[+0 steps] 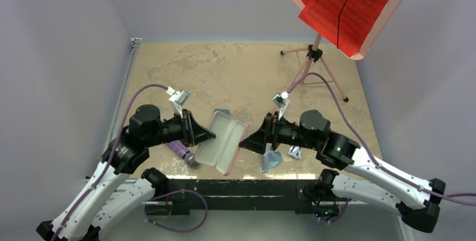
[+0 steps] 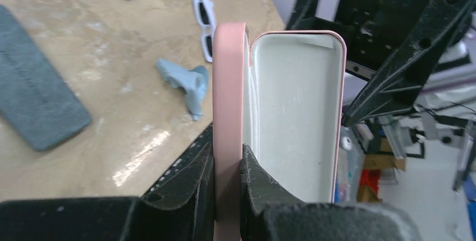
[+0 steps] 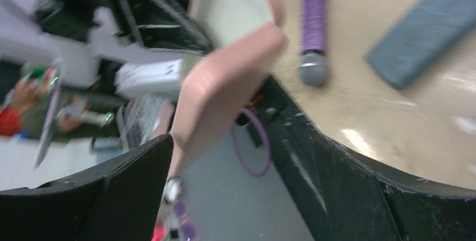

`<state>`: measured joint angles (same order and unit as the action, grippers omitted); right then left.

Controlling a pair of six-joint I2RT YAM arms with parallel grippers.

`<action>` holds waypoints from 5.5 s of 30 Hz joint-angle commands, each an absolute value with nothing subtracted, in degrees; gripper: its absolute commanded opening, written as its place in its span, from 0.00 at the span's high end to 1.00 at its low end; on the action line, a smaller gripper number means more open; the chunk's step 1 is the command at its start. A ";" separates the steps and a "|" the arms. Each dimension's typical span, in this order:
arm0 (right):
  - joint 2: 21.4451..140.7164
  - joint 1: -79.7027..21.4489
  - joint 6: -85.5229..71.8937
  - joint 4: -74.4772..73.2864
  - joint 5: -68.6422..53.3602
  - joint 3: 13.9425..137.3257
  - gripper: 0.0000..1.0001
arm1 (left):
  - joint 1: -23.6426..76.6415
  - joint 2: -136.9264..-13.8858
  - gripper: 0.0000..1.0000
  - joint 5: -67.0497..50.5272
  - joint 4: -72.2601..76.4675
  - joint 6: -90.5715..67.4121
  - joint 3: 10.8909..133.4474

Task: Organize the sunglasses
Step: Pass from the right arm to the left, then place the opened sunglasses case at the center of the board, then pick up the glasses cleaning cloth from the corner of the board, then adjust the glasses cleaning cloth at the center of the board, then pick up the glasses cleaning cloth from the corner of the board.

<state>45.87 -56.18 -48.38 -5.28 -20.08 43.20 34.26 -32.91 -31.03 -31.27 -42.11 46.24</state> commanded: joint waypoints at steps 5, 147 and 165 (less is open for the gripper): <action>35.45 -55.90 -59.05 -42.97 21.48 44.74 0.01 | 35.31 -49.90 1.00 -14.39 -35.27 -33.71 54.56; 26.90 -49.05 -85.25 -38.63 13.10 12.24 1.00 | 58.23 -74.72 0.06 -4.90 -24.29 -45.29 55.67; 31.64 -49.09 -68.82 -32.67 6.46 14.39 1.00 | 63.37 -100.81 0.28 5.71 -33.48 -46.64 77.11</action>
